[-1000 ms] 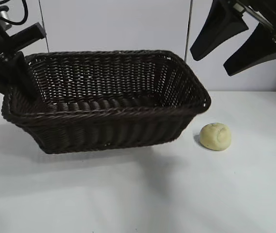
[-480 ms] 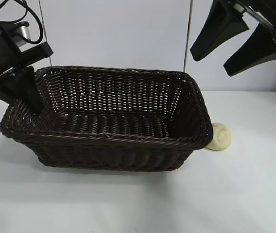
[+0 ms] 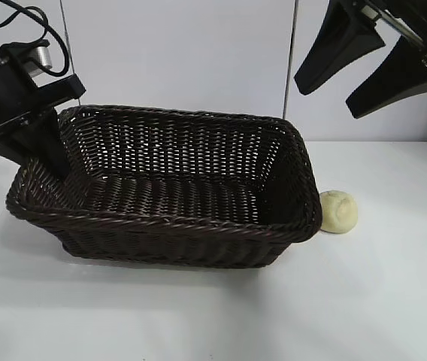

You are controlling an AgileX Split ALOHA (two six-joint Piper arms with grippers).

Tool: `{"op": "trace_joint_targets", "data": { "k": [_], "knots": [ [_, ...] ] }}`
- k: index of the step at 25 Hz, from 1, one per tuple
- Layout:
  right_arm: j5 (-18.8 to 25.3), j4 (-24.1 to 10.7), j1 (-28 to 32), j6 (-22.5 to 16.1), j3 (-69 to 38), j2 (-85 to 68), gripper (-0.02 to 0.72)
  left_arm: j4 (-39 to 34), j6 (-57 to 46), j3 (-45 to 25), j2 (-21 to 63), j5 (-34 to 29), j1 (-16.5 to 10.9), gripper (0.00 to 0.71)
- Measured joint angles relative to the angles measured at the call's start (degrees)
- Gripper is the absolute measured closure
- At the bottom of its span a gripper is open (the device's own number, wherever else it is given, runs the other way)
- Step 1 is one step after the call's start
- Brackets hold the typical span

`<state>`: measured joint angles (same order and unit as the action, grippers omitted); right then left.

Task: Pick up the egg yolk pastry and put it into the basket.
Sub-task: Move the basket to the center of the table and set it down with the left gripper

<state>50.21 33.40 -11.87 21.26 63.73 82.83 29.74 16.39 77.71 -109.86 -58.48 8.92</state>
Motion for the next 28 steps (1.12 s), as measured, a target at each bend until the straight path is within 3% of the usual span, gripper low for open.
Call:
{"op": "trace_joint_targets", "data": {
  "k": [18, 28],
  "knots": [
    [0.00, 0.00, 0.00, 0.00, 0.00, 0.00, 0.197, 0.00, 0.11, 0.00, -0.21, 0.24, 0.00, 0.613],
    [0.00, 0.00, 0.00, 0.00, 0.00, 0.00, 0.197, 0.62, 0.06, 0.05, -5.86, 0.84, 0.00, 0.613]
  ]
}}
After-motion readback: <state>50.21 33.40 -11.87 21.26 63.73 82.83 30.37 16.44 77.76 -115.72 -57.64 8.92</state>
